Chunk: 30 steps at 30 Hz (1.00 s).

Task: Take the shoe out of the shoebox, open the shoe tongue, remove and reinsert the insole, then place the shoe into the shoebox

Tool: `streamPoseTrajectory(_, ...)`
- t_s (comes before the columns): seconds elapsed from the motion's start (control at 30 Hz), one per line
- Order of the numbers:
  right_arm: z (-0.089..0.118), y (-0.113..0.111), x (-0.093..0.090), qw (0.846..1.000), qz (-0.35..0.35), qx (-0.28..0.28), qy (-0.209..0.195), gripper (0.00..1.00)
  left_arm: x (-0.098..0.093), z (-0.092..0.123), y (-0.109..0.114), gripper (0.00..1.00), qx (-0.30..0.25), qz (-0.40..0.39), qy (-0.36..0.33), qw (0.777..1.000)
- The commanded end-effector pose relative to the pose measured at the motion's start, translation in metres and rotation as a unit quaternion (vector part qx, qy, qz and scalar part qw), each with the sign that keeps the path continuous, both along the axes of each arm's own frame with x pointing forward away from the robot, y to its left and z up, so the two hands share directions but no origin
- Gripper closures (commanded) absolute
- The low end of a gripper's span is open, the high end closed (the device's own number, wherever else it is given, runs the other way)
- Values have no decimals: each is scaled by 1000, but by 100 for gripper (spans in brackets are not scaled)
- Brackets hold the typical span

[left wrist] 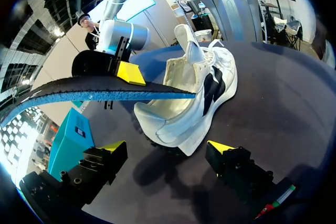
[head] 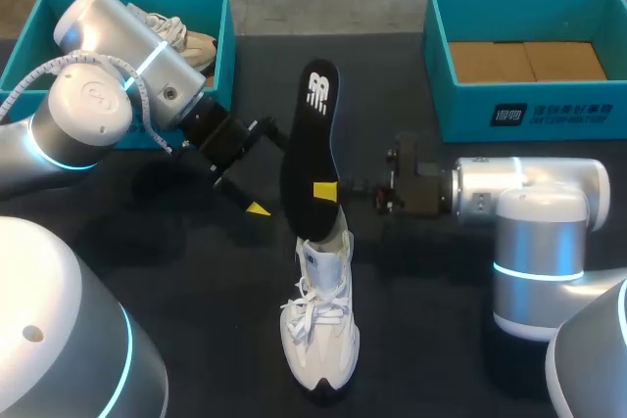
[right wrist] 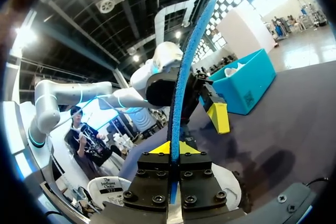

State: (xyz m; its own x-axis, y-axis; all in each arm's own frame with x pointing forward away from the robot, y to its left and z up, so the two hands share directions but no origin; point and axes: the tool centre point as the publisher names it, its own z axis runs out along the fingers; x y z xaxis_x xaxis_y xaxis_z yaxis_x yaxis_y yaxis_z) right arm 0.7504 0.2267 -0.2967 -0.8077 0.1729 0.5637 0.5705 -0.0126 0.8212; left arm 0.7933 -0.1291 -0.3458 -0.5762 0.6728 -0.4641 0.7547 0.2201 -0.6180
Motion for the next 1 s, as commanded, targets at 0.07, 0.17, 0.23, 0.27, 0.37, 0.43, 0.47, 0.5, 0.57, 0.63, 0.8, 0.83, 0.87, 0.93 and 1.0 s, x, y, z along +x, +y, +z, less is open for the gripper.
streamPoseTrajectory(0.07,-1,-4,-3,1000,-5,0,2,100,1,0,-1,0,2,-1,0,1000)
streamPoseTrajectory(0.17,0,-4,-2,1000,-6,2,2,100,1,0,-1,0,2,-1,0,1000)
streamPoseTrajectory(0.23,2,-3,-2,1000,-5,2,1,100,1,0,-1,0,2,-1,0,1000)
streamPoseTrajectory(0.27,3,-3,-1,1000,-5,1,0,100,1,0,-1,0,2,-1,0,1000)
streamPoseTrajectory(0.37,3,-3,0,1000,-3,0,-2,100,1,0,-1,0,2,-1,0,1000)
streamPoseTrajectory(0.43,2,-4,0,1000,-4,0,-2,100,1,0,-1,0,2,-1,0,1000)
streamPoseTrajectory(0.47,1,-4,0,1000,-4,0,-1,100,1,0,-1,0,2,-1,0,1000)
streamPoseTrajectory(0.5,1,-4,-1,1000,-4,0,0,100,1,0,-1,0,2,-1,0,1000)
streamPoseTrajectory(0.57,0,-6,-1,1000,-5,-1,1,100,1,0,-1,0,2,-1,0,1000)
streamPoseTrajectory(0.63,-2,-7,-1,1000,-6,-1,3,100,1,0,-1,0,2,-1,0,1000)
streamPoseTrajectory(0.8,-4,-10,-1,1000,-9,0,7,100,1,0,-1,0,2,-1,0,1000)
streamPoseTrajectory(0.83,-5,-10,-1,1000,-9,0,7,100,1,0,-1,0,2,-1,0,1000)
streamPoseTrajectory(0.87,-5,-11,-1,1000,-9,0,7,100,1,0,-1,0,2,-1,0,1000)
streamPoseTrajectory(0.93,-5,-11,-1,1000,-10,0,8,100,1,0,-1,0,2,-1,0,1000)
streamPoseTrajectory(1.0,-5,-12,-1,1000,-11,1,7,100,1,0,-1,0,2,-1,0,1000)
